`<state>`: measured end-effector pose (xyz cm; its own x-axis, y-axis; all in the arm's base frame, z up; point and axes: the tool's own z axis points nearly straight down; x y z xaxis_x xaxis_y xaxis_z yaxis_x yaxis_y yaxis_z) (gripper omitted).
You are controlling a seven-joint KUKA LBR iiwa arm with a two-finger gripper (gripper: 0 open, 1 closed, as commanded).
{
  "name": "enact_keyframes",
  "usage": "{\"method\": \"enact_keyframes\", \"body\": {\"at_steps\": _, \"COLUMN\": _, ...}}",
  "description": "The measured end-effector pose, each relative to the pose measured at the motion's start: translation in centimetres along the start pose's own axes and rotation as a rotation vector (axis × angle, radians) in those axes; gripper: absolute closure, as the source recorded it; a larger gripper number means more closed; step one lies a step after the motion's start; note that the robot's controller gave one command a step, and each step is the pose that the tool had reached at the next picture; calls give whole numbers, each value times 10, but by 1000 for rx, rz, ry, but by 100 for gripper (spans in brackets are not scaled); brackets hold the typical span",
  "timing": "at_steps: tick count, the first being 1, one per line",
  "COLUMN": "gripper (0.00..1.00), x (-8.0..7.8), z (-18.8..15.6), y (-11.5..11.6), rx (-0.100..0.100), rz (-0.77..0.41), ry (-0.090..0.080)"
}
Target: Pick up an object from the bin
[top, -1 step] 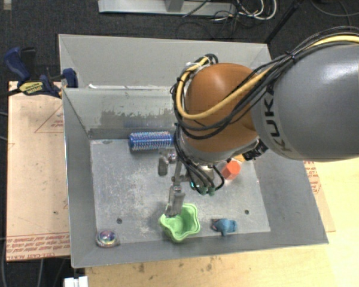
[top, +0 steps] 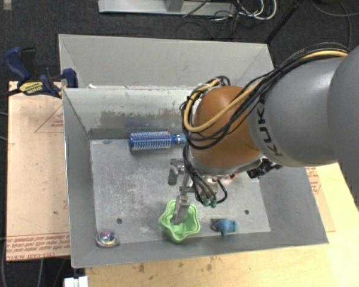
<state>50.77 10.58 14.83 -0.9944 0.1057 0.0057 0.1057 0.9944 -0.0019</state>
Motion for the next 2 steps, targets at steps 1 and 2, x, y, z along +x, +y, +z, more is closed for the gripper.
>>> {"method": "enact_keyframes", "body": {"at_steps": 1, "gripper": 0, "x": 11, "z": 71, "y": -20, "rx": -5, "rz": -100, "ry": -21}}
{"method": "enact_keyframes", "body": {"at_steps": 2, "gripper": 100, "x": 13, "z": 68, "y": -18, "rx": -4, "rz": -103, "ry": -9}}
